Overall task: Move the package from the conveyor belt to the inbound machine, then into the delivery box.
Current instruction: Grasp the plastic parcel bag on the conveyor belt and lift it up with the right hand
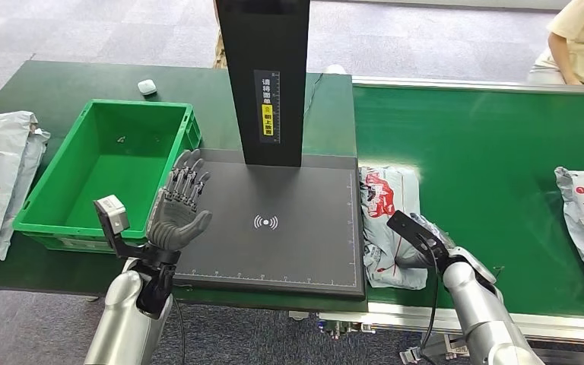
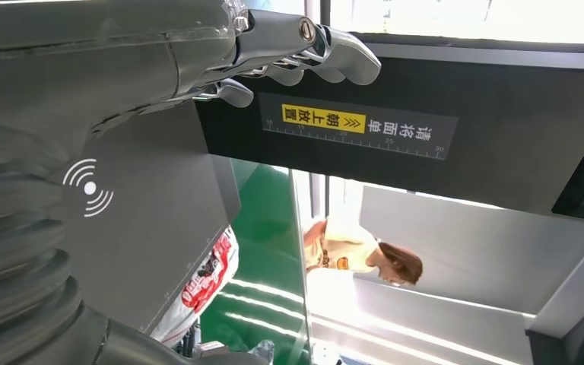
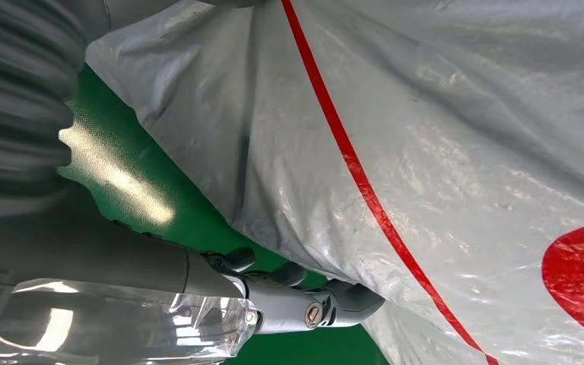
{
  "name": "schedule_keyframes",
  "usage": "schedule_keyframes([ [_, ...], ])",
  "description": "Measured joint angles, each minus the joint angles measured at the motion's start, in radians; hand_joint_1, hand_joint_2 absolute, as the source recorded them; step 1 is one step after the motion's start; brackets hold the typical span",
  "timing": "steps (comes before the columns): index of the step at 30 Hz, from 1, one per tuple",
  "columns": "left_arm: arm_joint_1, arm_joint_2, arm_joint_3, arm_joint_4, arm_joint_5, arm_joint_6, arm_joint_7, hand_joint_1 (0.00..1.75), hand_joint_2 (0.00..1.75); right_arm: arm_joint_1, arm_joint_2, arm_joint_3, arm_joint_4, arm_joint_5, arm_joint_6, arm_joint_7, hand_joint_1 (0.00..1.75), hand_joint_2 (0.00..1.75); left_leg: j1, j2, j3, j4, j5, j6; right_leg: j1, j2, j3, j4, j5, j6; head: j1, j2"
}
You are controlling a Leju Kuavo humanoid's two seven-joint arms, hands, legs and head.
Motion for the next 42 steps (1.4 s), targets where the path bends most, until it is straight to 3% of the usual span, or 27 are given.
schedule_keyframes([
  [1,-0.001,0.001,-0.001,0.002,0.0,0.0,0.0,0.0,1.75,-0.001,0.0,0.001,0.004,0.0,0.0,0.0,1.71,1.75,0.0,0.0,0.0,0.0,0.0,0.0,0.0,0.0,0.0,0.0,0.0,0.0,0.0,0.0],
  [2,-0.002,0.001,-0.001,0.004,0.0,0.0,0.0,0.0,1.75,-0.001,0.0,0.002,0.005,0.0,0.0,0.0,1.75,1.75,0.0,0.0,0.0,0.0,0.0,0.0,0.0,0.0,0.0,0.0,0.0,0.0,0.0,0.0],
  [16,-0.005,0.002,-0.001,0.006,0.007,0.003,-0.005,0.0,1.75,-0.012,0.0,0.022,0.01,-0.002,-0.02,-0.02,1.68,1.75,0.0,0.0,0.0,0.0,0.0,0.0,0.0,0.0,0.0,0.0,0.0,0.0,0.0,0.0],
  [26,-0.018,0.002,-0.001,0.007,0.006,0.003,-0.005,0.0,1.75,-0.026,0.0,0.047,0.01,-0.007,-0.018,-0.035,1.75,1.75,0.0,0.0,0.0,0.0,0.0,0.0,0.0,0.0,0.0,0.0,0.0,0.0,0.0,0.0],
  [31,-0.013,0.002,0.0,0.006,0.002,0.009,-0.005,0.0,1.75,-0.014,0.002,0.049,-0.004,-0.057,-0.103,-0.053,1.75,1.75,0.0,0.0,-0.002,0.0,0.0,0.0,0.0,0.0,-0.001,0.0,0.0,0.0,0.0,0.0],
  [33,-0.002,0.002,0.002,0.001,0.0,0.016,-0.005,0.0,1.75,-0.005,0.012,0.032,-0.033,-0.135,-0.18,-0.084,1.75,1.75,0.0,0.0,-0.002,0.0,0.0,0.0,0.0,0.0,-0.002,0.0,0.0,0.0,0.0,0.0],
  [36,0.014,0.002,0.004,-0.009,-0.001,0.023,-0.006,0.0,1.75,0.007,0.037,-0.041,-0.114,-0.358,-0.25,-0.179,1.75,1.75,0.0,-0.001,-0.003,0.0,0.0,0.0,0.0,-0.001,-0.003,0.0,0.0,0.0,0.0,0.0],
  [42,0.015,0.001,0.004,-0.01,-0.001,0.035,-0.035,0.0,1.75,0.048,0.085,-0.219,-0.309,-0.799,-0.161,-0.34,1.75,1.75,0.0,-0.002,-0.004,0.0,0.0,0.0,0.0,-0.003,-0.003,0.0,0.0,0.0,0.0,0.0],
])
